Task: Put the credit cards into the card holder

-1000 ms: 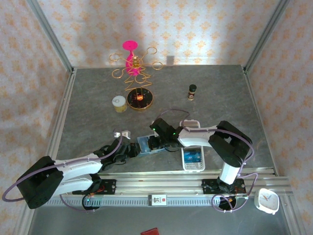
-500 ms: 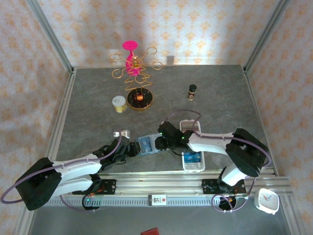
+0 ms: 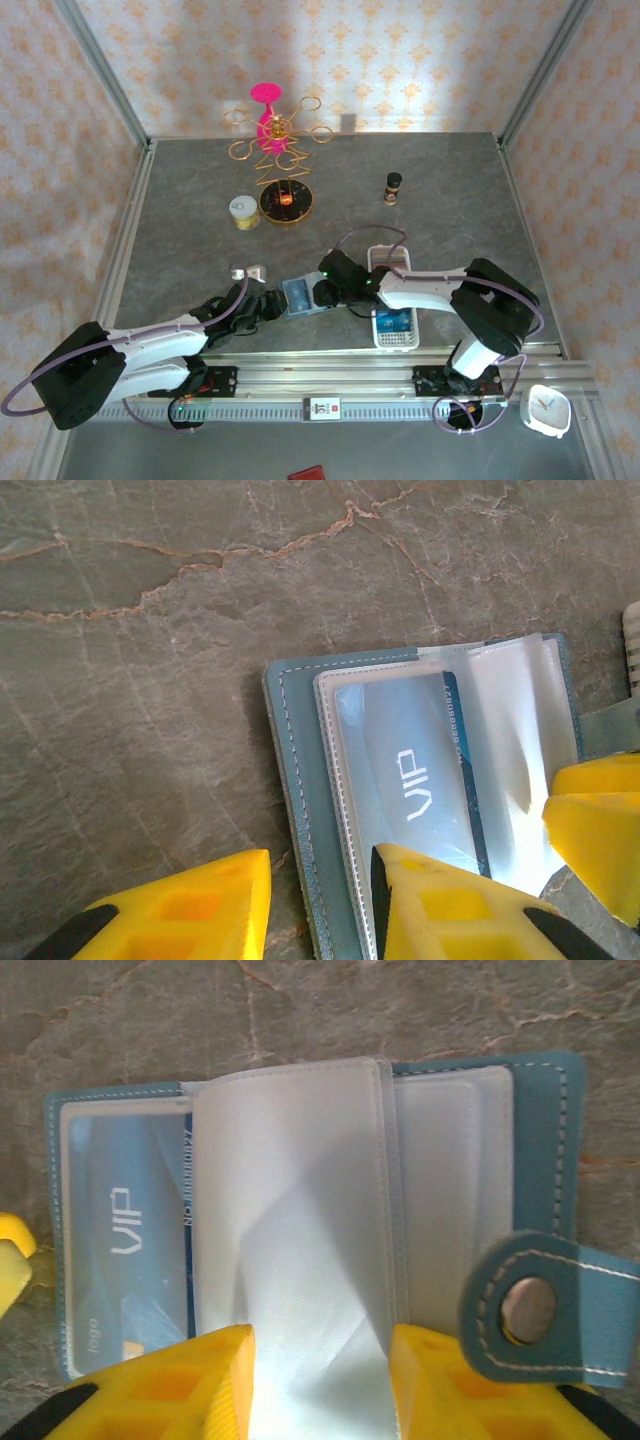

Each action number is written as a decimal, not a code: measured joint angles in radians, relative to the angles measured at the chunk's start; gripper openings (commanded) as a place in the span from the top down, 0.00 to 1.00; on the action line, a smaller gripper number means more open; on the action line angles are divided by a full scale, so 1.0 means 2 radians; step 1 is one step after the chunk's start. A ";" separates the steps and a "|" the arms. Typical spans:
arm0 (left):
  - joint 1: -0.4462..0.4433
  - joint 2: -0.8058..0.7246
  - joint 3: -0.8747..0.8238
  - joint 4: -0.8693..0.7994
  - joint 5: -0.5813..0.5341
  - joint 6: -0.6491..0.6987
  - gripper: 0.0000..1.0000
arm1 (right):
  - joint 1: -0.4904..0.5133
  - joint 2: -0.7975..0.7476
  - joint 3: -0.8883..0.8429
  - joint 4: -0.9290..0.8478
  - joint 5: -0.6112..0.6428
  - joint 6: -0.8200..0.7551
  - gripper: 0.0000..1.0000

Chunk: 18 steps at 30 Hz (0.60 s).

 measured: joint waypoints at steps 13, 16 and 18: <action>0.000 0.000 -0.009 0.001 -0.001 0.000 0.69 | 0.003 0.008 0.000 0.065 -0.059 0.032 0.55; 0.000 0.000 -0.010 0.002 -0.001 0.000 0.70 | 0.004 0.017 0.000 0.081 -0.071 0.040 0.55; 0.000 0.000 -0.010 0.002 -0.001 0.000 0.71 | 0.004 0.022 0.000 0.088 -0.076 0.043 0.55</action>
